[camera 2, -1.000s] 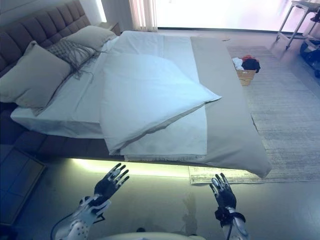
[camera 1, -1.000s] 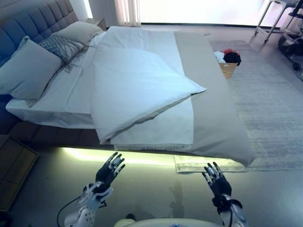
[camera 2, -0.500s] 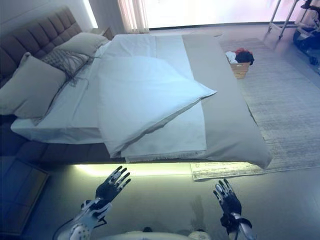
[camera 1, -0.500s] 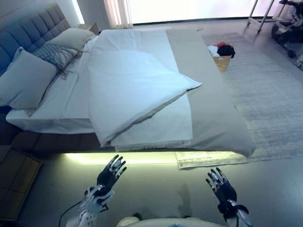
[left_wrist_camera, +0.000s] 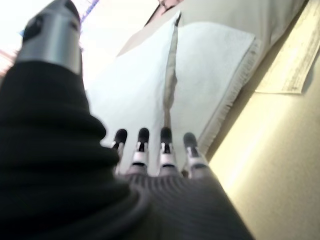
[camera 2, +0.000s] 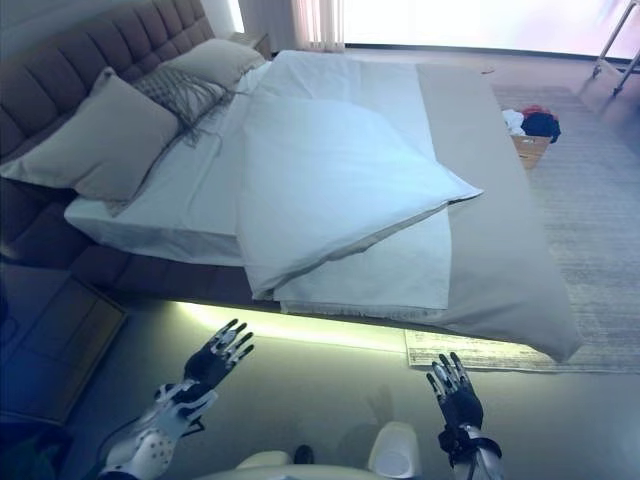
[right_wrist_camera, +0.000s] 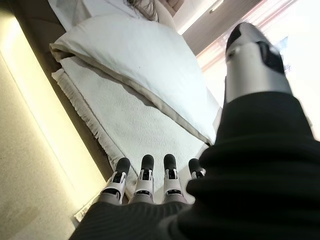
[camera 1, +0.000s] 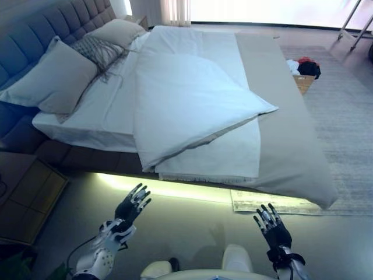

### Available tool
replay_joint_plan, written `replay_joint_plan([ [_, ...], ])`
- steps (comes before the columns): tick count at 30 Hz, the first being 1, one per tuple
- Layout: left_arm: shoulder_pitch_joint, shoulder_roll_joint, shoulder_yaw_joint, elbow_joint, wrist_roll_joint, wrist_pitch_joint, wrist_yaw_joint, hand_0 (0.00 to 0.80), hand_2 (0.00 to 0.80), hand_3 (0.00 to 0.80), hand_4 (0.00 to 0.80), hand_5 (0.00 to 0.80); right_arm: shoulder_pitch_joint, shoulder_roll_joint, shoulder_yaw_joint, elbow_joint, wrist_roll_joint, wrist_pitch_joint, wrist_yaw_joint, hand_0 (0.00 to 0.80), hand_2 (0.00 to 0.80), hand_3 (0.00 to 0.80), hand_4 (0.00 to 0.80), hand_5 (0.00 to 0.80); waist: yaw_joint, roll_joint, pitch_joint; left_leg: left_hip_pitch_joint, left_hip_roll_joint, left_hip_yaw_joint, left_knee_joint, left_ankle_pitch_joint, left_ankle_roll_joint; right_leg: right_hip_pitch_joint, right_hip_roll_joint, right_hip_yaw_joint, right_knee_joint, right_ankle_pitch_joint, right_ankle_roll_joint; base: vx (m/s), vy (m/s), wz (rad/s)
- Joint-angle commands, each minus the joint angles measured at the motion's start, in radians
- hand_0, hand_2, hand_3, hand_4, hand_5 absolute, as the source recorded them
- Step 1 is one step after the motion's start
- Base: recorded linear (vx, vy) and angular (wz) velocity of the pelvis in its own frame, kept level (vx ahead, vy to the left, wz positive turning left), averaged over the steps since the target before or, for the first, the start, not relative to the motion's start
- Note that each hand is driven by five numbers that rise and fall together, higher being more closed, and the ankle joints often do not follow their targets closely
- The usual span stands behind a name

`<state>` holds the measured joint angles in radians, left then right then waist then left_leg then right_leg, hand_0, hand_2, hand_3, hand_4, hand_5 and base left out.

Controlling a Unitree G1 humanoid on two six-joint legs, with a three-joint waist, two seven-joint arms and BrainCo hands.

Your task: Make the bed neatly

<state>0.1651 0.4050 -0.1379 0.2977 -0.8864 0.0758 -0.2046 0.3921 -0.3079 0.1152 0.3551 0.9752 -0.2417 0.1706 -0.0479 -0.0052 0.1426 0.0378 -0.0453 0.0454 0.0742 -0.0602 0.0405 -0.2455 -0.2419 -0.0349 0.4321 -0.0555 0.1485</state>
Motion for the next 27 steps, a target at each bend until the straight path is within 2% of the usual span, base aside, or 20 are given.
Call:
replay_joint_plan([
  [1, -0.006, 0.011, 0.001, -0.107, 0.0, 0.001, -0.009, 0.0, 0.0, 0.0, 0.0, 0.0, -0.046, -0.002, -0.035, -0.01, 0.054, -0.054, 0.012, 0.0, 0.0, 0.0, 0.0, 0.0, -0.04, -0.051, -0.021, 0.075, -0.069, -0.051, 0.079, -0.143, -0.003, 0.028, -0.038, 0.014, -0.444, 0.353, 0.052, 0.43, -0.242, 0.29],
  [3, 0.017, 0.023, 0.017, -0.122, -0.008, 0.004, -0.008, 0.0, 0.0, 0.0, 0.0, 0.0, -0.056, -0.005, -0.039, -0.023, 0.052, -0.029, 0.004, 0.0, 0.0, 0.0, 0.0, 0.0, -0.041, -0.05, -0.02, 0.088, -0.054, -0.04, 0.094, -0.17, 0.0, 0.011, -0.034, -0.005, -0.508, 0.376, 0.071, 0.388, -0.249, 0.31],
  [6, 0.038, 0.027, 0.039, -0.107, -0.014, -0.004, -0.009, 0.0, 0.0, 0.0, 0.0, 0.0, -0.051, -0.004, -0.026, -0.025, 0.042, -0.016, 0.021, 0.0, 0.0, 0.0, 0.0, 0.0, -0.043, -0.063, -0.018, 0.117, -0.041, -0.017, 0.121, -0.216, 0.015, -0.014, -0.028, -0.057, -0.5, 0.397, 0.076, 0.372, -0.266, 0.13],
  [8, 0.055, 0.026, 0.049, -0.101, -0.006, -0.008, -0.02, 0.0, 0.0, 0.0, 0.0, 0.0, -0.04, -0.001, -0.025, -0.017, 0.036, -0.012, 0.041, 0.0, 0.0, 0.0, 0.0, 0.0, -0.045, -0.073, -0.019, 0.124, -0.034, -0.017, 0.149, -0.238, 0.019, -0.014, -0.023, -0.052, -0.461, 0.394, 0.073, 0.396, -0.303, 0.08],
  [11, 0.106, 0.019, 0.051, -0.114, 0.004, -0.005, -0.041, 0.0, 0.0, 0.0, 0.0, 0.0, -0.018, -0.015, -0.032, -0.009, 0.046, 0.005, 0.044, 0.0, 0.0, 0.0, 0.0, 0.0, -0.048, -0.071, -0.042, 0.143, 0.011, -0.018, 0.166, -0.227, -0.005, 0.019, 0.01, -0.032, -0.443, 0.35, 0.074, 0.406, -0.333, 0.18],
  [12, 0.127, 0.016, 0.054, -0.119, 0.0, -0.002, -0.045, 0.0, 0.0, 0.0, 0.0, 0.0, -0.015, -0.024, -0.031, -0.015, 0.045, 0.02, 0.033, 0.0, 0.0, 0.0, 0.0, 0.0, -0.049, -0.068, -0.052, 0.158, 0.041, -0.024, 0.174, -0.197, -0.023, 0.023, 0.025, -0.025, -0.41, 0.331, 0.067, 0.386, -0.359, 0.15],
  [14, 0.151, 0.012, 0.058, -0.111, -0.004, -0.002, -0.08, 0.0, 0.0, 0.0, 0.0, 0.0, -0.001, -0.047, -0.029, -0.046, 0.049, 0.046, 0.029, 0.0, 0.0, 0.0, 0.0, 0.0, -0.053, -0.052, -0.07, 0.16, 0.104, -0.047, 0.208, -0.071, -0.065, 0.041, 0.073, -0.01, -0.361, 0.266, 0.028, 0.351, -0.359, 0.07],
  [17, 0.15, 0.005, 0.03, -0.113, -0.01, -0.018, -0.096, 0.0, 0.0, 0.0, 0.0, 0.0, -0.006, -0.076, -0.03, -0.035, 0.056, 0.052, 0.025, 0.0, 0.0, 0.0, 0.0, 0.0, -0.056, -0.05, -0.085, 0.145, 0.138, -0.06, 0.299, 0.031, -0.084, 0.075, 0.122, -0.018, -0.348, 0.214, -0.028, 0.286, -0.319, -0.07],
  [18, 0.139, -0.001, 0.018, -0.116, -0.021, -0.024, -0.089, 0.0, 0.0, 0.0, 0.0, 0.0, -0.02, -0.092, -0.03, -0.03, 0.058, 0.056, 0.022, 0.0, 0.0, 0.0, 0.0, 0.0, -0.051, -0.049, -0.083, 0.12, 0.144, -0.053, 0.395, 0.063, -0.085, 0.097, 0.141, -0.034, -0.342, 0.19, -0.054, 0.227, -0.325, -0.08],
  [19, 0.129, -0.006, 0.008, -0.115, -0.028, -0.031, -0.082, 0.0, 0.0, 0.0, 0.0, 0.0, -0.032, -0.102, -0.027, -0.025, 0.059, 0.054, 0.021, 0.0, 0.0, 0.0, 0.0, 0.0, -0.05, -0.063, -0.083, 0.085, 0.134, -0.042, 0.455, 0.092, -0.081, 0.111, 0.14, -0.04, -0.344, 0.18, -0.071, 0.179, -0.31, -0.06],
  [21, 0.109, -0.018, -0.012, -0.104, -0.039, -0.042, -0.07, 0.0, 0.0, 0.0, 0.0, 0.0, -0.048, -0.112, -0.022, -0.011, 0.061, 0.04, 0.028, 0.0, 0.0, 0.0, 0.0, 0.0, -0.048, -0.078, -0.077, 0.003, 0.17, 0.016, 0.541, 0.115, -0.073, 0.138, 0.153, -0.05, -0.332, 0.151, -0.104, 0.157, -0.259, -0.11],
  [22, 0.097, -0.022, -0.021, -0.09, -0.038, -0.052, -0.073, 0.0, 0.0, 0.0, 0.0, 0.0, -0.052, -0.112, -0.023, -0.003, 0.065, 0.031, 0.036, 0.0, 0.0, 0.0, 0.0, 0.0, -0.044, -0.081, -0.071, -0.027, 0.182, 0.025, 0.546, 0.11, -0.068, 0.147, 0.158, -0.049, -0.33, 0.145, -0.108, 0.148, -0.148, -0.17],
  [24, 0.078, -0.031, -0.031, -0.068, -0.037, -0.076, -0.076, 0.0, 0.0, 0.0, 0.0, 0.0, -0.059, -0.107, -0.022, -0.001, 0.073, 0.026, 0.051, 0.0, 0.0, 0.0, 0.0, 0.0, -0.035, -0.077, -0.06, -0.064, 0.191, 0.024, 0.449, 0.134, -0.066, 0.169, 0.181, -0.039, -0.332, 0.127, -0.106, 0.159, -0.052, -0.03],
  [27, 0.044, -0.037, -0.026, -0.049, -0.057, -0.063, -0.067, 0.0, 0.0, 0.0, 0.0, 0.0, -0.047, -0.101, -0.027, -0.014, 0.074, 0.015, 0.03, 0.0, 0.0, 0.0, 0.0, 0.0, -0.015, -0.054, -0.047, -0.11, 0.194, 0.021, 0.25, 0.214, -0.092, 0.223, 0.219, -0.019, -0.348, 0.085, -0.102, 0.176, 0.059, 0.02],
])
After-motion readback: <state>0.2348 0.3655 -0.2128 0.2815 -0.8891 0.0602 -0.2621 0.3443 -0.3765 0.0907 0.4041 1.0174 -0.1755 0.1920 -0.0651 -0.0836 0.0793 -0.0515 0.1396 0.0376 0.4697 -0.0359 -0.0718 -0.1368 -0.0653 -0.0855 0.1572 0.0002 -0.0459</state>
